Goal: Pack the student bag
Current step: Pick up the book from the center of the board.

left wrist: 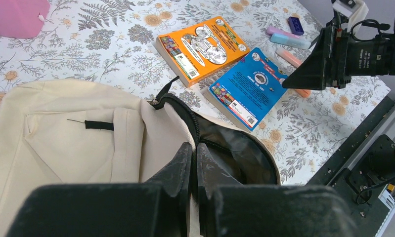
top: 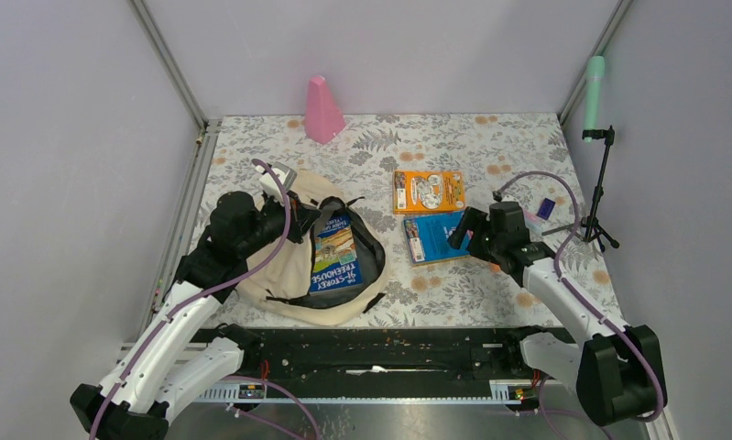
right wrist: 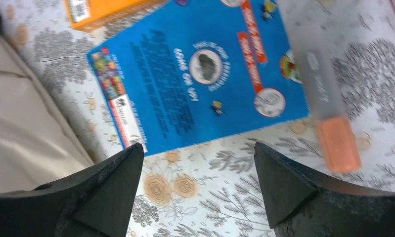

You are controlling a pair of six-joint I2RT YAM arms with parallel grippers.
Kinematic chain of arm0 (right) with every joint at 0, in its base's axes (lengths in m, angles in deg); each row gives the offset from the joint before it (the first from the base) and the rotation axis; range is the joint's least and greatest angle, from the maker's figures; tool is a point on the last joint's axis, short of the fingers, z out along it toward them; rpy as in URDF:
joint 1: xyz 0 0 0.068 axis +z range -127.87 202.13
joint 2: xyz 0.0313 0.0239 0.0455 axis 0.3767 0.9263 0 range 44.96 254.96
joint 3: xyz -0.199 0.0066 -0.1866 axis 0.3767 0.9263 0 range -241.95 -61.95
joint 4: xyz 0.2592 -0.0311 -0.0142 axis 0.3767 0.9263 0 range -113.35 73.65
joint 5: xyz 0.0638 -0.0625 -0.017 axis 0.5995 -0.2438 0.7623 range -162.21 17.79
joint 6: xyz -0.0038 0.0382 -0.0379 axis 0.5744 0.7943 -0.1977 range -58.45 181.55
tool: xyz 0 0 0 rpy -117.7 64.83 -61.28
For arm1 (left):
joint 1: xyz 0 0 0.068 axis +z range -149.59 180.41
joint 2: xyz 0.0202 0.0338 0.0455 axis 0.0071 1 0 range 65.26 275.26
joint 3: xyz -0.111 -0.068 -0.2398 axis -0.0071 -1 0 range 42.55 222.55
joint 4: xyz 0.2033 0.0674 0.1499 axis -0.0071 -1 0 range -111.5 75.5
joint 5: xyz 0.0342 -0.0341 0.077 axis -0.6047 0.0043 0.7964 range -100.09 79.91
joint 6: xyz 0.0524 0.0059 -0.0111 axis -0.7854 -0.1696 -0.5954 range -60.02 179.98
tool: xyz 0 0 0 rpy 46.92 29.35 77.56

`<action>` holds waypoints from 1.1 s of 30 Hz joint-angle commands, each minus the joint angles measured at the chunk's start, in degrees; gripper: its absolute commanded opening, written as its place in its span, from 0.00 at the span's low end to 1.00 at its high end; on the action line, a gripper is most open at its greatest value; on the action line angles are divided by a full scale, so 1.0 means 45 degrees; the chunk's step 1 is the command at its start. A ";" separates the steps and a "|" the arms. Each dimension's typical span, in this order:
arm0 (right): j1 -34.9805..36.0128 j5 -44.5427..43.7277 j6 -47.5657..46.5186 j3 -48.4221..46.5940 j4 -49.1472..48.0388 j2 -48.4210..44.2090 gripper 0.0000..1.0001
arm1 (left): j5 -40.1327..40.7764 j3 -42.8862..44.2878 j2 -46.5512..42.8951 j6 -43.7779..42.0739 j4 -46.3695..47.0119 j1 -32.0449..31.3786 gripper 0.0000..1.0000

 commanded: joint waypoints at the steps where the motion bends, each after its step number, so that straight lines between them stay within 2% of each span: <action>1: -0.1260 0.1008 0.0499 0.0593 0.0400 -0.0362 0.89 | 0.0176 0.0234 -0.0214 0.0019 0.1234 0.0020 0.00; 5: -0.2135 0.1272 0.0703 0.0859 0.0391 -0.0141 0.89 | 0.0111 0.0253 -0.0189 0.0048 0.1246 0.0030 0.00; 14: -0.2175 0.0043 0.0892 0.1411 0.0279 -0.0143 0.90 | 0.0207 0.0234 -0.0238 0.0049 0.1230 0.0020 0.00; 21: -0.2298 -0.0638 0.0664 0.1003 0.0052 0.0975 0.92 | 0.0241 0.0234 -0.0268 0.0049 0.1246 0.0025 0.00; 33: -0.3161 0.0290 0.0033 0.0025 -0.1285 0.2954 0.93 | 0.0254 0.0244 -0.0298 0.0010 0.1192 0.0030 0.00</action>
